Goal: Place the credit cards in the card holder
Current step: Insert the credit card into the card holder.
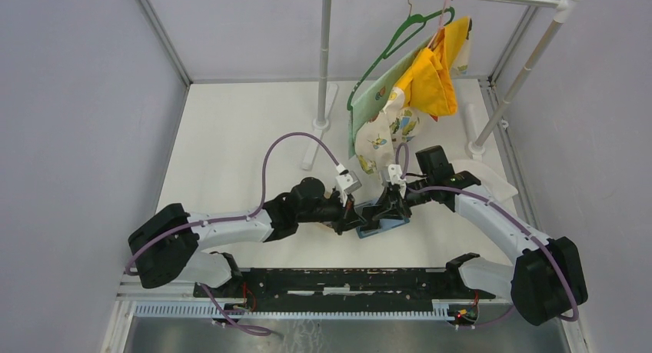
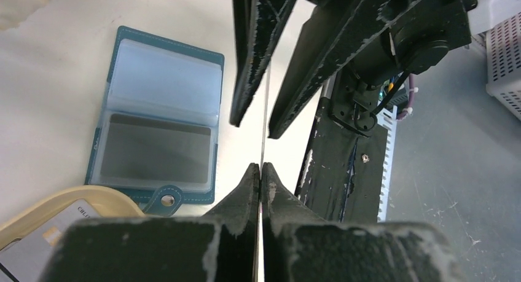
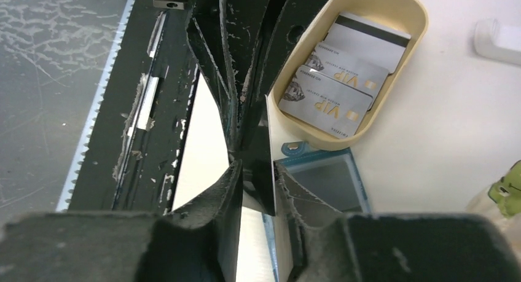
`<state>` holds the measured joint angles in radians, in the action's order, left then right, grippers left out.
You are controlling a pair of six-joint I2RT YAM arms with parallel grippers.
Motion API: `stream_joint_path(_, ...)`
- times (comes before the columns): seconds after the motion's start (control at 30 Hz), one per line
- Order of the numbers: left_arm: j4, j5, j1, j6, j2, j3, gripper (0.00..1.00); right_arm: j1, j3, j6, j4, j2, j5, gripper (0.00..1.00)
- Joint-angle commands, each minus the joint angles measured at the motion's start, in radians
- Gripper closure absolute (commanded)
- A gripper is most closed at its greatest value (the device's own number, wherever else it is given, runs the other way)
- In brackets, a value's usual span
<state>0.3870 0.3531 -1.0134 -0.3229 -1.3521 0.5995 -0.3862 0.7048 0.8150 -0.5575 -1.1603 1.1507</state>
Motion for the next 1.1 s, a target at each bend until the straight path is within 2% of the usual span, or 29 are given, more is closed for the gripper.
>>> stream_joint_path(0.0, 0.152, -0.012, 0.000, -0.019, 0.041, -0.015, 0.98, -0.006, 0.030, -0.037, 0.047, 0.019, 0.036, 0.66)
stream_joint_path(0.17, 0.212, -0.039, 0.000, -0.051, 0.089, -0.067, 0.98, 0.020, 0.018, -0.105, 0.096, 0.035, 0.101, 0.65)
stream_joint_path(0.33, 0.215, -0.033, 0.000, -0.051, 0.071, -0.061, 0.98, 0.056, 0.003, -0.177, 0.152, 0.049, 0.169, 0.65)
stream_joint_path(0.57, 0.215, -0.033, 0.001, -0.052, 0.068, -0.058, 0.98, 0.071, -0.022, -0.258, 0.230, 0.071, 0.187, 0.68)
stream_joint_path(0.63, 0.214, -0.038, 0.000, -0.053, 0.069, -0.058, 0.98, 0.070, -0.021, -0.265, 0.232, 0.069, 0.185, 0.74)
stream_joint_path(0.77, 0.198, -0.076, 0.000, -0.061, 0.075, -0.058, 0.97, 0.072, -0.018, -0.269, 0.232, 0.070, 0.167, 0.99)
stream_joint_path(0.87, 0.130, -0.206, 0.001, -0.078, 0.098, -0.058, 0.79, 0.078, -0.004, -0.236, 0.197, 0.078, 0.055, 1.00)
stream_joint_path(0.97, 0.046, -0.328, 0.000, -0.103, 0.147, -0.076, 0.70, 0.093, 0.017, -0.197, 0.151, 0.090, -0.109, 1.00)
stream_joint_path(1.07, 0.032, -0.374, 0.000, -0.138, 0.203, -0.113, 0.66, 0.112, 0.048, -0.140, 0.066, 0.072, -0.192, 1.00)
